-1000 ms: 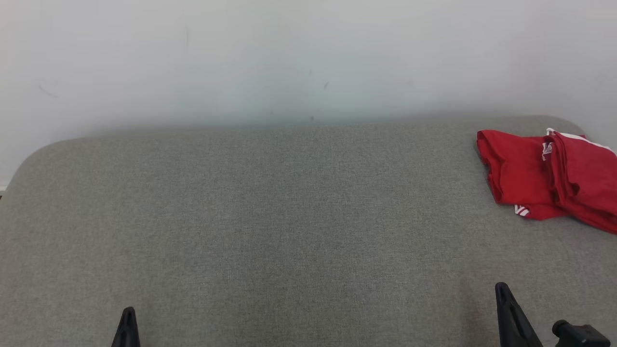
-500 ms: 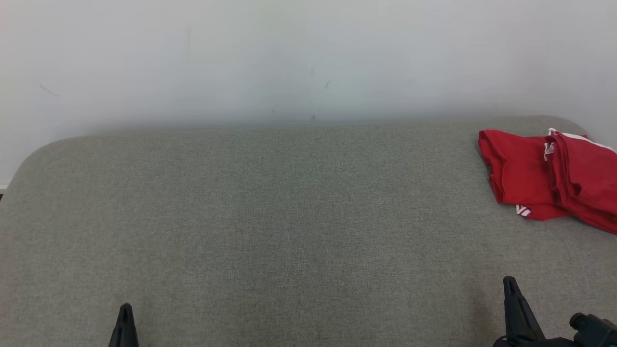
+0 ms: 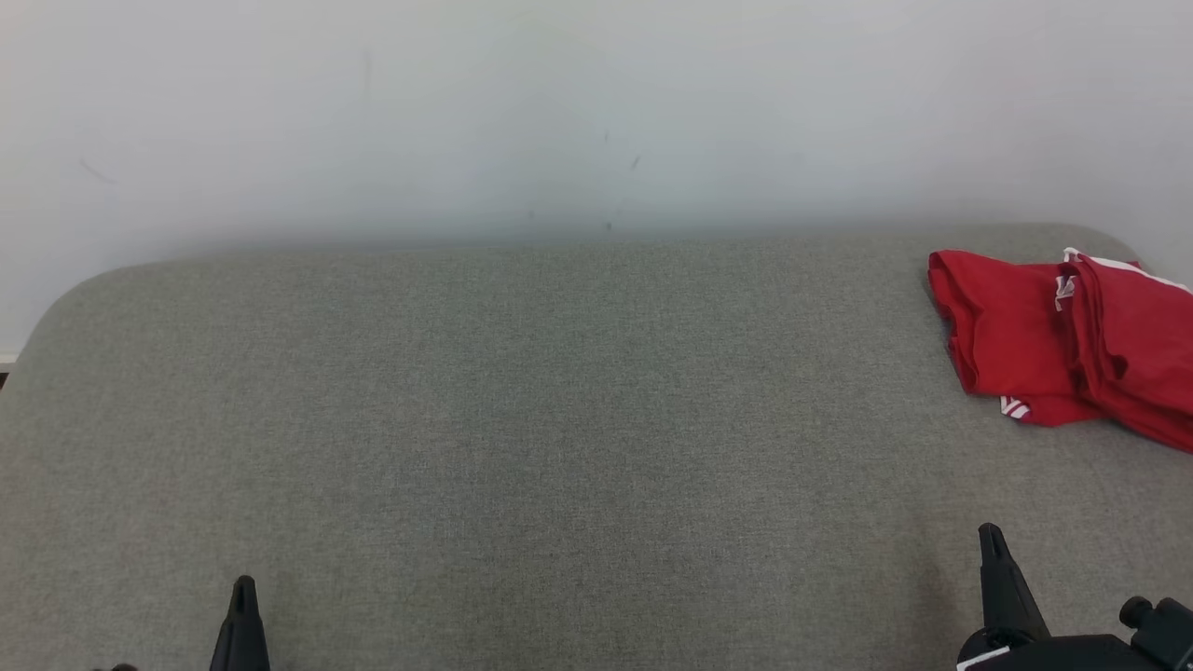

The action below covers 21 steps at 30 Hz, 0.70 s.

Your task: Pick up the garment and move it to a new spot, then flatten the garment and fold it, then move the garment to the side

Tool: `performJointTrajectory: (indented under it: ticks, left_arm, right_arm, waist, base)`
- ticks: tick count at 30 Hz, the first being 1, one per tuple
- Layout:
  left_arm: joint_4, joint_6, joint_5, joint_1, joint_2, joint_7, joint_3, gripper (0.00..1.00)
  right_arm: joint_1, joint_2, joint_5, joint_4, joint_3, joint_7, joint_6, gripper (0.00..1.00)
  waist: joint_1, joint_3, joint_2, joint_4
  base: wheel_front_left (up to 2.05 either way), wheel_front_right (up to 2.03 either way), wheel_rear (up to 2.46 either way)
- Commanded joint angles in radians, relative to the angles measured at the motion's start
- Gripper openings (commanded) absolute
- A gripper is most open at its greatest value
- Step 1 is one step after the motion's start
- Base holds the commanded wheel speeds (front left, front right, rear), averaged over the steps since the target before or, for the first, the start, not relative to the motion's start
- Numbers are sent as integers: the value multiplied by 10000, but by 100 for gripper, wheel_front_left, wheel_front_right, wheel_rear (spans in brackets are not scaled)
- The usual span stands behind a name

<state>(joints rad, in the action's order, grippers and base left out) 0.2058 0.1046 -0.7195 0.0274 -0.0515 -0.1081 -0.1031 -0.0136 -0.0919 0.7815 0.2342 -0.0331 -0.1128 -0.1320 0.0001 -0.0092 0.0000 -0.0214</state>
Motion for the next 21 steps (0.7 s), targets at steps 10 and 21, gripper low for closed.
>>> performJointTrajectory:
  ticks: [10,21]
  left_arm:
    - [-22,61,-1621,-466,-19,389,-46,0]
    - [53,100,-2963,-648,-14,734,-62,0]
  right_arm:
    - [418,59,1535,-79,-183,411,9,0]
    - [581,126,2778,-51,-302,756,10,0]
  waist:
    - [-1,14,0,25]
    - [-1,29,0,51]
  base:
    - [0,0,0]
    - [0,0,0]
